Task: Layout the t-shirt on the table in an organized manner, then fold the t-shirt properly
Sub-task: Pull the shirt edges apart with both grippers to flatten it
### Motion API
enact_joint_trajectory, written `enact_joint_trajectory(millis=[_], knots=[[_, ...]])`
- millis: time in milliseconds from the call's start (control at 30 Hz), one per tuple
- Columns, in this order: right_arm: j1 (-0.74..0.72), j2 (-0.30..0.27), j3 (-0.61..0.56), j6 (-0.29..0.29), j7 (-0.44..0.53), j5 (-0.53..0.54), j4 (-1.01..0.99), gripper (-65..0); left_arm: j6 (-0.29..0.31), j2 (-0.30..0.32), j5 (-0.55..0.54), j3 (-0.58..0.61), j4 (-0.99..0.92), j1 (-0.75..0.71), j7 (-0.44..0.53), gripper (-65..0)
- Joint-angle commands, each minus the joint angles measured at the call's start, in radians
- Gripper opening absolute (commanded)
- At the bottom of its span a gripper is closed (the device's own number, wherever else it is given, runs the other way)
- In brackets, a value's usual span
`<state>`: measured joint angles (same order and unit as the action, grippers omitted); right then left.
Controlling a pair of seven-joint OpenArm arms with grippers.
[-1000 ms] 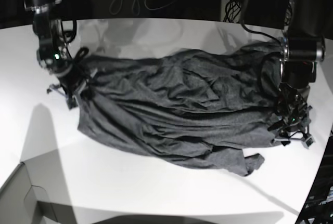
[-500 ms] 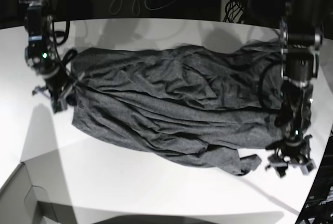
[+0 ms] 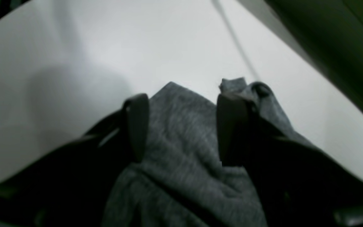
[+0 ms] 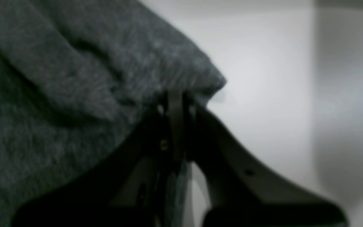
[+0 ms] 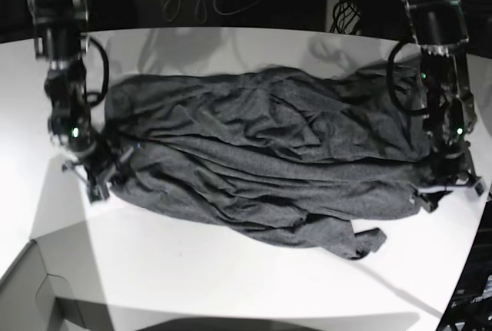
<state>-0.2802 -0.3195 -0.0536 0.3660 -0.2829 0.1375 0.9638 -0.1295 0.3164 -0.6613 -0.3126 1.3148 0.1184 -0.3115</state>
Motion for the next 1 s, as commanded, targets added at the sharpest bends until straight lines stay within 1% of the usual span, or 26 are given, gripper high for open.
enact_joint_trajectory(millis=[0, 67, 133, 167, 200, 233, 333, 367, 400, 467, 533, 600, 633, 667, 700, 767, 800, 833, 900, 967], knots=[[-0.046, -0.011, 0.004, 0.015, -0.016, -0.009, -0.047, -65.0, 0.006, 0.017, 0.001, -0.010, 0.032, 0.000, 0.022, -31.8], [-0.139, -0.010, 0.004, 0.024, -0.008, -0.009, -0.188, -65.0, 0.004, 0.017, 0.001, -0.015, 0.050, -0.033, 0.024, -31.8], [-0.228, 0.000, 0.002, 0.021, 0.046, -0.011, -0.331, -65.0, 0.004, 0.017, 0.001, -0.015, 0.070, -0.061, 0.024, -31.8], [-0.268, -0.002, 0.002, 0.005, 0.087, -0.011, -0.388, -65.0, 0.004, 0.017, 0.001, -0.015, 0.073, -0.067, 0.024, -31.8], [-0.302, -0.003, 0.002, -0.031, 0.133, -0.011, -0.434, -65.0, 0.004, 0.017, 0.001, -0.015, 0.076, -0.075, 0.024, -31.8], [-0.331, -0.003, 0.002, -0.081, 0.184, -0.011, -0.475, -65.0, 0.004, 0.017, 0.001, -0.015, 0.079, -0.085, 0.024, -31.8], [-0.373, -0.011, 0.001, -0.267, 0.314, -0.011, -0.521, -65.0, 0.004, 0.017, 0.001, -0.015, 0.079, -0.108, 0.024, -31.8], [-0.374, -0.016, 0.001, -0.318, 0.342, -0.011, -0.520, -65.0, 0.004, 0.017, 0.001, -0.015, 0.078, -0.115, 0.024, -31.8], [-0.380, -0.017, 0.001, -0.336, 0.373, -0.011, -0.515, -65.0, 0.004, 0.017, 0.001, -0.015, 0.078, -0.115, 0.024, -31.8], [-0.394, -0.019, 0.002, -0.336, 0.396, -0.011, -0.492, -65.0, 0.004, 0.013, 0.001, -0.015, 0.076, -0.116, 0.024, -31.8], [-0.379, -0.019, 0.008, -0.336, 0.397, -0.011, -0.432, -65.0, 0.004, 0.010, 0.001, -0.016, 0.076, -0.119, 0.024, -31.8], [-0.342, -0.020, 0.008, -0.336, 0.391, -0.009, -0.360, -65.0, 0.004, 0.007, 0.001, -0.030, 0.078, -0.122, 0.024, -31.8], [-0.313, -0.020, 0.007, -0.335, 0.366, -0.009, -0.303, -65.0, 0.008, 0.005, 0.001, -0.041, 0.078, -0.122, 0.024, -31.8], [-0.279, -0.020, 0.007, -0.319, 0.331, -0.009, -0.242, -65.0, 0.008, 0.005, 0.001, -0.047, 0.076, -0.122, 0.024, -31.8], [-0.239, -0.020, 0.005, -0.282, 0.284, -0.009, -0.161, -65.0, 0.008, 0.005, 0.001, -0.049, 0.075, -0.122, 0.024, -31.8], [-0.155, -0.020, 0.005, -0.184, 0.175, -0.011, 0.001, -65.0, 0.008, 0.005, 0.001, -0.050, 0.075, -0.122, 0.024, -31.8], [-0.120, -0.014, 0.005, -0.141, 0.126, -0.011, 0.068, -65.0, 0.008, 0.005, 0.001, -0.050, 0.075, -0.122, 0.024, -31.8], [-0.089, -0.013, 0.005, -0.111, 0.076, -0.011, 0.128, -65.0, 0.008, 0.005, 0.001, -0.050, 0.075, -0.121, 0.025, -31.8], [-0.057, 0.001, 0.004, -0.080, -0.002, -0.011, 0.197, -65.0, 0.008, 0.005, 0.001, -0.050, 0.073, -0.118, 0.025, -31.8], [-0.047, 0.012, 0.004, -0.075, -0.055, -0.011, 0.218, -65.0, 0.008, 0.005, 0.001, -0.050, 0.072, -0.116, 0.027, -31.8]])
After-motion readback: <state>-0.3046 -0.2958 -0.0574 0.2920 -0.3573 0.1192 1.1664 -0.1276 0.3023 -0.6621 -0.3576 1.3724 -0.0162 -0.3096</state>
